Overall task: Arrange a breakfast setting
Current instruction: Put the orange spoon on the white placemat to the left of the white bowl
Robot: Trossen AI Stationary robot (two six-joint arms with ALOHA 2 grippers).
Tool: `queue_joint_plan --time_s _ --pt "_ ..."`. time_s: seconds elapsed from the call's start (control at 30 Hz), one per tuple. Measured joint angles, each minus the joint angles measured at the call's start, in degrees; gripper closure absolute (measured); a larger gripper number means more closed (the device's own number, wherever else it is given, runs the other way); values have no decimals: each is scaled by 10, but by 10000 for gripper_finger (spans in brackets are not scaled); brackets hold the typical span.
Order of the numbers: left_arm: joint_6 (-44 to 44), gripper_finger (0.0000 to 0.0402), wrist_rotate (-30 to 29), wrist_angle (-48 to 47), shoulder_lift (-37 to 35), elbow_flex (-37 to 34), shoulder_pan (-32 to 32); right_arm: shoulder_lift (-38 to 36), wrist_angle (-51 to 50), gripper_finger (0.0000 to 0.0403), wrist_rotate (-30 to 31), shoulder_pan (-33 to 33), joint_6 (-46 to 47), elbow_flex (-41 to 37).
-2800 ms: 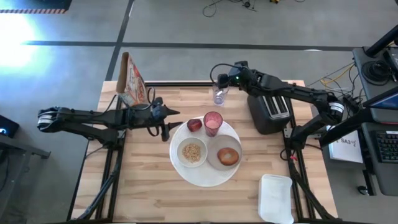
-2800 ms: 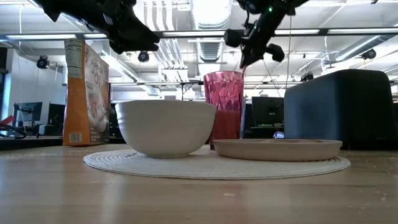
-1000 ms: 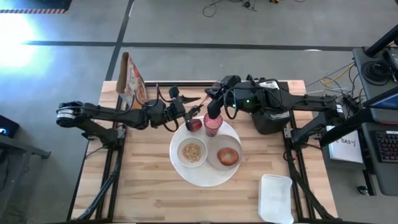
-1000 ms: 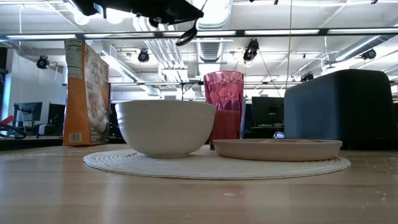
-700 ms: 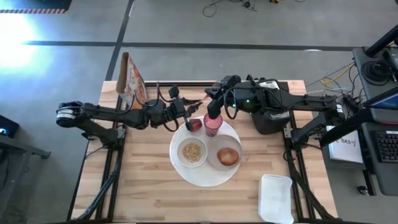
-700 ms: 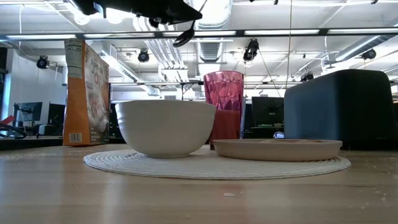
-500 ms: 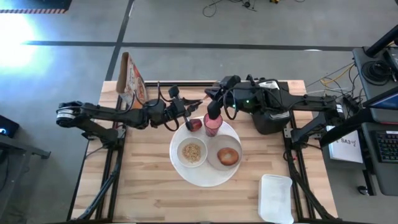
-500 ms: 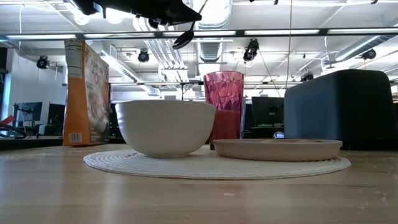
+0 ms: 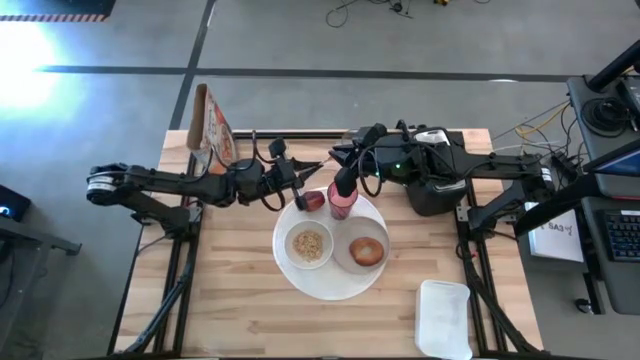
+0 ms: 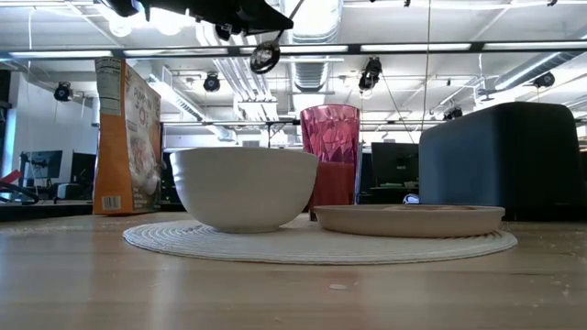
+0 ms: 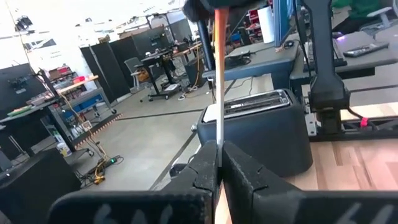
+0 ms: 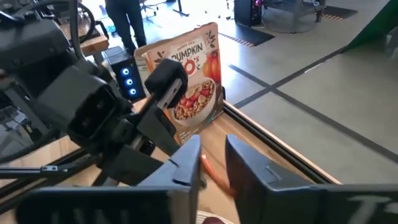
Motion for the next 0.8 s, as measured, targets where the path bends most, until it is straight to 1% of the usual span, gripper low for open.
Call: queue_joint_plan --time_s 0.17,0.3,0.43,0.57,0.67,0.73,0.8 --pt "-6 400 -2 -4 -13 0 0 0 -7 288 0 0 0 0" --pt "-8 400 -2 -16 -18 0 0 -3 -7 250 0 0 0 0" --pt "-12 400 -2 -42 -23 0 0 -16 -10 224 0 0 -1 0" --pt "-17 400 -15 -97 -27 0 1 -45 -20 212 0 0 -1 0" --pt "-20 401 -16 -176 -36 9 1 -70 -53 212 4 0 1 0" --pt "-31 401 -14 -265 -41 26 1 -86 -85 211 4 0 12 0" --pt "-34 401 14 -373 -46 54 -1 -100 -122 211 4 0 34 0"
